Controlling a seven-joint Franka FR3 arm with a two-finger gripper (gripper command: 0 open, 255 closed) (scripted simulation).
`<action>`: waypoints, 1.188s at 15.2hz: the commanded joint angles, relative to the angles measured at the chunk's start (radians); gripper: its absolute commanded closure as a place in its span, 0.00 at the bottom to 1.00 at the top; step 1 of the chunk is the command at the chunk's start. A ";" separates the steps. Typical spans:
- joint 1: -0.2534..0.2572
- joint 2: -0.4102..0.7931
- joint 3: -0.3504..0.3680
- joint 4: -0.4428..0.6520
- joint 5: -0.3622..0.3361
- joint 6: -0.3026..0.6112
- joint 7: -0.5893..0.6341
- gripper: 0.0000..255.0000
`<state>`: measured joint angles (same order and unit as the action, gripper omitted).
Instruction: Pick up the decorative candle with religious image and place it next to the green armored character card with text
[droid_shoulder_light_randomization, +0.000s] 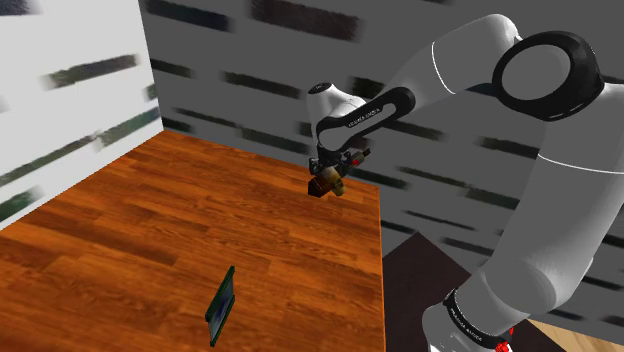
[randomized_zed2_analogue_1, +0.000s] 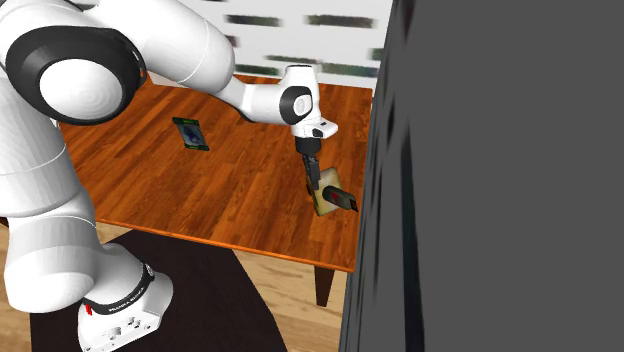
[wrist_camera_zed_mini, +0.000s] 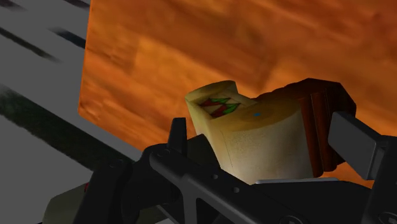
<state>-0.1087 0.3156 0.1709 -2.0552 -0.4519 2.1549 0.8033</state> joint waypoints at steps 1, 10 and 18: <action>0.000 0.000 0.000 -0.001 0.000 0.001 0.000 0.00; 0.000 0.000 0.000 0.000 0.000 0.001 0.000 1.00; -0.003 -0.035 0.006 0.008 0.017 -0.038 -0.021 1.00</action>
<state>-0.1121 0.2911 0.1740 -2.0472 -0.4392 2.1262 0.7850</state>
